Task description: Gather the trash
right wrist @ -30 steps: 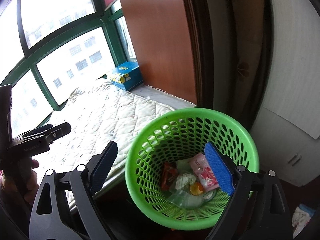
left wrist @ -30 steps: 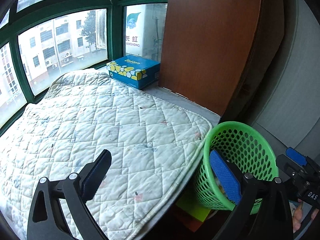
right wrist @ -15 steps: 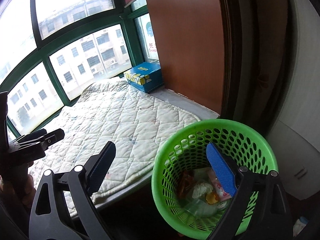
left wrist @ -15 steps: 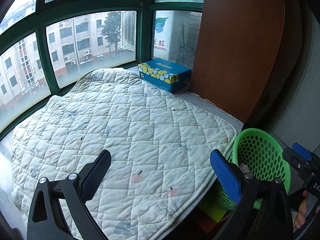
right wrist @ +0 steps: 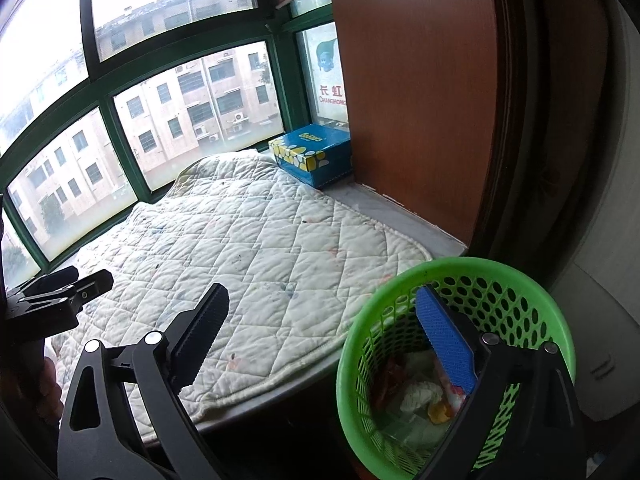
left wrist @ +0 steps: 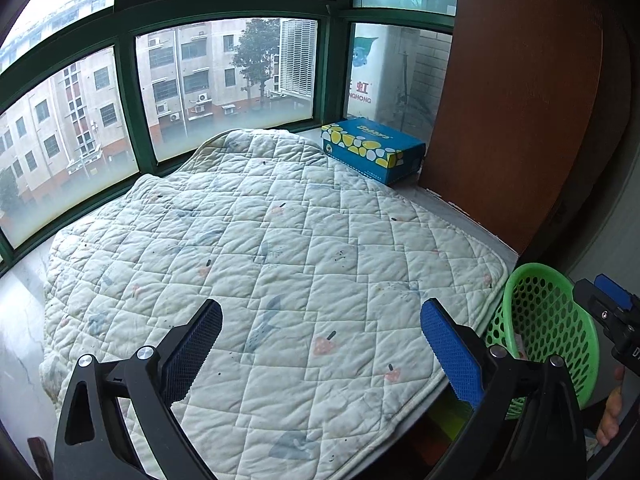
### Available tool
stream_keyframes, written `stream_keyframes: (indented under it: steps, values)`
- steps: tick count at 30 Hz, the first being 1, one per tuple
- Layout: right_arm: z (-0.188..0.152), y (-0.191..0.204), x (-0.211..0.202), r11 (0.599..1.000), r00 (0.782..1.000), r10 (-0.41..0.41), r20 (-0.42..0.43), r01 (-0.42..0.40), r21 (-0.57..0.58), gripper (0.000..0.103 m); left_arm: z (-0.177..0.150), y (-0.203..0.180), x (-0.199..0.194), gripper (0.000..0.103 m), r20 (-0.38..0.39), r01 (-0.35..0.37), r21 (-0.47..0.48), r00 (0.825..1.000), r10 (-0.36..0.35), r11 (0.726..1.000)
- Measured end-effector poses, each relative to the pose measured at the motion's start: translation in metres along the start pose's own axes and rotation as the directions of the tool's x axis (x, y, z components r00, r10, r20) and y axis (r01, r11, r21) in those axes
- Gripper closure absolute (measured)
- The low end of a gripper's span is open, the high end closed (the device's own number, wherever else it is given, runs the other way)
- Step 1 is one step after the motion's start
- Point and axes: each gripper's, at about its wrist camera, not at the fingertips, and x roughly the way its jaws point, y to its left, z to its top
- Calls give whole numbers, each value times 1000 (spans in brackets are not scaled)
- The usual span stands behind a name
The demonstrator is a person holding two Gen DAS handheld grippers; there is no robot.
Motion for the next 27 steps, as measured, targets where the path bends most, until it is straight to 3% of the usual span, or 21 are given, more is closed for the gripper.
stream_keyframes:
  steps: [27]
  values:
    - [-4, 24, 4, 999, 1000, -2, 7, 2, -43, 9, -8, 19, -13, 7, 27, -56, -26, 998, 56, 998]
